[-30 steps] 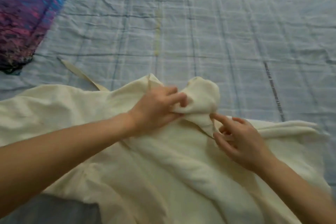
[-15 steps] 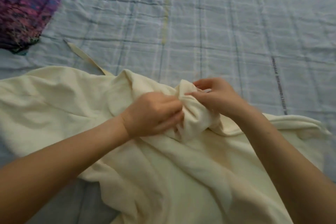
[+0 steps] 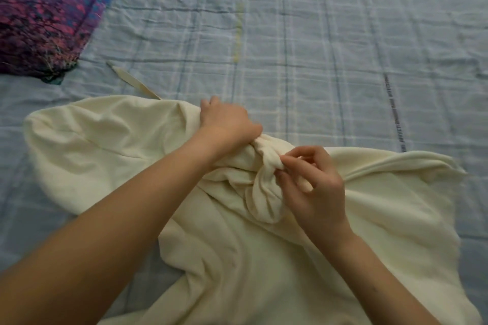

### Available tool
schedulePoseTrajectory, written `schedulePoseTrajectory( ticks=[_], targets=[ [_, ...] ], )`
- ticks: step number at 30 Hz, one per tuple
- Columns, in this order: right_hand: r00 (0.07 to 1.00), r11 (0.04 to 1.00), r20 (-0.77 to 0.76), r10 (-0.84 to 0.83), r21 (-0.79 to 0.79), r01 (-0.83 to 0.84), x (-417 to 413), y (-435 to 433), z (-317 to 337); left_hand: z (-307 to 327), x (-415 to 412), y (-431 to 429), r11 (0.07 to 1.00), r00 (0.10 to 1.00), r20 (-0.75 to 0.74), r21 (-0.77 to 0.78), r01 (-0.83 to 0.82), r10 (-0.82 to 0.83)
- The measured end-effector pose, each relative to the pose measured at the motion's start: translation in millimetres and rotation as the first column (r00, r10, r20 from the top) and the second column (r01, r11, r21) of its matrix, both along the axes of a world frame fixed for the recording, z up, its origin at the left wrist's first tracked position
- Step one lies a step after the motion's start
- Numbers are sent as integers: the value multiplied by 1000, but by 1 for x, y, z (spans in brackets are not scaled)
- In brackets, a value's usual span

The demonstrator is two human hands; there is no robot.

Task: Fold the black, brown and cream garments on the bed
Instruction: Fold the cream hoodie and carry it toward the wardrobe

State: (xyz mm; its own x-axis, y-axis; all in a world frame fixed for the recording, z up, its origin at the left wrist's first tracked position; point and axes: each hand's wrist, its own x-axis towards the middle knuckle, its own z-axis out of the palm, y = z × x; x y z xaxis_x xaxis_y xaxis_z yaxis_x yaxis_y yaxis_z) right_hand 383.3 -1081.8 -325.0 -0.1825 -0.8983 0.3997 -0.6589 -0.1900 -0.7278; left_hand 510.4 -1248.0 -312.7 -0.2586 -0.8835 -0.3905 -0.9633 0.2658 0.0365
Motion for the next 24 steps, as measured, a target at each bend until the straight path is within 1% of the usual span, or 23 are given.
schedulePoseTrajectory(
  ticks=[1, 2, 4, 5, 6, 7, 9, 11, 12, 14, 15, 16, 18, 19, 20, 21, 23, 24],
  targets=[
    [999, 1000, -30, 21, -16, -22, 1, 10, -1, 3, 0, 1, 999, 998, 62, 49, 8, -11],
    [997, 998, -59, 56, -1, -56, 2, 20, -3, 4, 2, 2, 993, 996, 81, 121, 10, -20],
    [988, 985, -69, 138, 116, -130, 1, 36, -2, 7, 9, 8, 955, 1000, 15, 296, 10, -15],
    [986, 972, -38, 160, 180, -151, 0, 41, 1, 6, 13, 13, 940, 999, -51, 342, 6, 13],
    [987, 963, -2, 160, 219, -155, -2, 43, 6, 5, 19, 19, 941, 991, -127, 338, 0, 46],
    [990, 962, 26, 139, 235, -142, -3, 43, 13, 4, 24, 25, 957, 973, -217, 290, -16, 82],
    [995, 962, 65, 70, 258, -85, -5, 35, 26, 3, 32, 36, 989, 901, -416, 130, -76, 124],
    [992, 935, 125, 13, 349, -56, -5, 21, 35, 7, 35, 43, 987, 784, -603, 23, -162, 143],
    [987, 911, 162, 5, 405, -71, -4, 12, 38, 12, 35, 45, 978, 705, -691, 11, -209, 158],
    [966, 868, 259, 5, 479, -133, -2, -4, 41, 24, 31, 47, 965, 479, -857, 77, -251, 192],
    [952, 858, 307, -2, 490, -157, -1, -12, 42, 31, 29, 49, 968, 371, -907, 124, -218, 200],
    [940, 857, 340, -20, 491, -159, -1, -18, 41, 37, 26, 50, 974, 295, -934, 155, -167, 199],
    [924, 869, 377, -63, 476, -135, -3, -25, 41, 41, 23, 53, 974, 191, -956, 209, -92, 224],
    [919, 880, 389, -64, 457, -132, -4, -26, 40, 39, 23, 54, 966, 149, -956, 240, -92, 252],
    [916, 891, 398, -56, 434, -134, -5, -26, 38, 35, 23, 55, 957, 125, -953, 260, -127, 276],
    [912, 902, 406, -53, 412, -131, -6, -25, 36, 30, 23, 56, 945, 140, -945, 267, -190, 295],
    [896, 916, 438, -66, 383, -120, -8, -23, 31, 21, 20, 58, 896, 249, -891, 286, -339, 379],
    [886, 921, 458, -72, 372, -117, -9, -22, 29, 18, 17, 60, 862, 281, -848, 328, -387, 449]
  ],
)
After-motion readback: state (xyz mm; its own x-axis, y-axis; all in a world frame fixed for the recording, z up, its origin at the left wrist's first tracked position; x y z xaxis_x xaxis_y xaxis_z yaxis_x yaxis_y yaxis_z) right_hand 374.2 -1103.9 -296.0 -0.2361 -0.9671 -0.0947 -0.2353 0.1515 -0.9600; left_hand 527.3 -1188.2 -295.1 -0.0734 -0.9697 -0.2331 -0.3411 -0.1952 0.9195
